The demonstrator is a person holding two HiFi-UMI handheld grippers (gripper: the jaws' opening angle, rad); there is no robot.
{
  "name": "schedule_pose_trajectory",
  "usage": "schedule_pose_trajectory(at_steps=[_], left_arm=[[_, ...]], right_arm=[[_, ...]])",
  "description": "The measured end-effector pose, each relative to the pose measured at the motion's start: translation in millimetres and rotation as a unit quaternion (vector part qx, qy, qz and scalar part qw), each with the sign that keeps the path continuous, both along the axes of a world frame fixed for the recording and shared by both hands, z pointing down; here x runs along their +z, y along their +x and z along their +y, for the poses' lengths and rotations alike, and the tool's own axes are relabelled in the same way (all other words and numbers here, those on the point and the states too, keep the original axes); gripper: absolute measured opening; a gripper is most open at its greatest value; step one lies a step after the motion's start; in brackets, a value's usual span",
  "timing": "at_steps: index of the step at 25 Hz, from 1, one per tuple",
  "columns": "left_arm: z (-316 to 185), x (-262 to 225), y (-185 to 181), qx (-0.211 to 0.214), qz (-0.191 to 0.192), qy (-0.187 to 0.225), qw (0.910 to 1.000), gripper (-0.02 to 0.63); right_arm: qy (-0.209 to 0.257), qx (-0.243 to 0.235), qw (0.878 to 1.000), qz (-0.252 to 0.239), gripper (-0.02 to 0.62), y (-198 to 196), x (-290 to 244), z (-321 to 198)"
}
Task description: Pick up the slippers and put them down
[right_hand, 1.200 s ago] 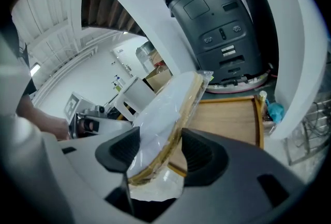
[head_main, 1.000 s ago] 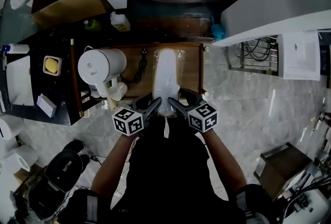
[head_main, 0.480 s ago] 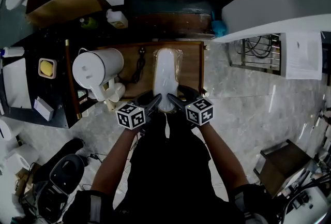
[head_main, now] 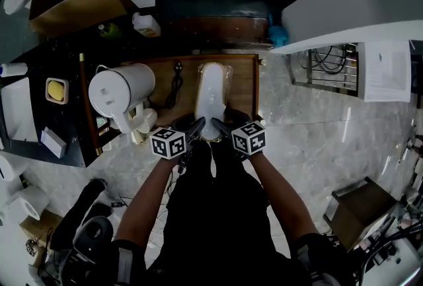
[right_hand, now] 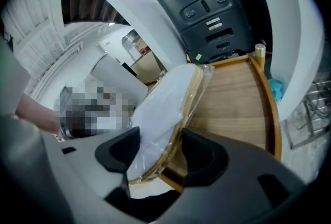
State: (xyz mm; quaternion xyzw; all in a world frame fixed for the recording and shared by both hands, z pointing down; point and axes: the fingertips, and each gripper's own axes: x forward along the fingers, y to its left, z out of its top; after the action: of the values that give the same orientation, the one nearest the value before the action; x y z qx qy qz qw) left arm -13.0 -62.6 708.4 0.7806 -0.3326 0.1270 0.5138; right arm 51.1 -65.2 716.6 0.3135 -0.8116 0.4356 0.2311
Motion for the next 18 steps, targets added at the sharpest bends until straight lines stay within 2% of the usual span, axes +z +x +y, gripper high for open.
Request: schedule_pose_trajectory(at_steps=[18], left_arm=[[-3.9,35.9,-0.8,0.018,-0.032,-0.028,0.999,0.158]], right_arm=[[-0.034,0.001,0.999,0.026,0.256,-2.2,32.4,-1.6]])
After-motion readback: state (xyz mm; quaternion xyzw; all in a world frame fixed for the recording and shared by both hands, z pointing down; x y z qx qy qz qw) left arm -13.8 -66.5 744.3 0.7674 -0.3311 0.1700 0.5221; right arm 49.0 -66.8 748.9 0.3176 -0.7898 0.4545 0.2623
